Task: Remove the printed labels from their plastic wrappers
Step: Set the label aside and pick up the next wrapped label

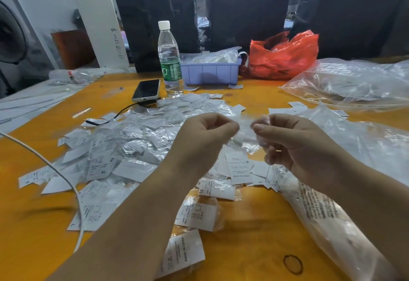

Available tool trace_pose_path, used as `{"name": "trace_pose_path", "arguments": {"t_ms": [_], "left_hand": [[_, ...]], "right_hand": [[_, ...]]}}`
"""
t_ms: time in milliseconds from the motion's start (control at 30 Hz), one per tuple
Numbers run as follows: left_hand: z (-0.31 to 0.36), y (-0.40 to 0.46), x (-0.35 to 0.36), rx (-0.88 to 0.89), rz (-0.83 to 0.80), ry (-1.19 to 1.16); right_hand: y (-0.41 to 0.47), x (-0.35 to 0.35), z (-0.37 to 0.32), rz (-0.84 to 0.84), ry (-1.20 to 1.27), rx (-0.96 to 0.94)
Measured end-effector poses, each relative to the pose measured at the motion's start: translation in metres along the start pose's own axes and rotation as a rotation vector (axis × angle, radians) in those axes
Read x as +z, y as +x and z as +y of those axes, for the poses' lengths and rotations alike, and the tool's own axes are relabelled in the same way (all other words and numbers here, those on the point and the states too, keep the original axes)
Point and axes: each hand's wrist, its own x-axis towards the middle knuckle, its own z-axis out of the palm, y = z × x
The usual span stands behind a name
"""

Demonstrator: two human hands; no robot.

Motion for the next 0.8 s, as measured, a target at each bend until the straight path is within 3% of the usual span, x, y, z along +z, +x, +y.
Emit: {"name": "trace_pose_path", "arguments": {"t_ms": [167, 367, 600, 800], "left_hand": [[0.001, -0.001, 0.002, -0.044, 0.002, -0.146], [-0.001, -0.003, 0.009, -0.027, -0.087, -0.076], [0.001, -0.001, 0.004, -0.032, -0.038, -0.053], [0.000, -0.002, 0.005, -0.058, -0.138, -0.054]], "right_hand": [[-0.003, 0.004, 0.001, -0.143, 0.055, 0.076], [0.001, 0.000, 0.000, 0.048, 0.179, 0.017], [0.000, -0.001, -0.003, 0.077, 0.248, 0.004], [0.000, -0.001, -0.001, 0.171, 0.192, -0.014]]}}
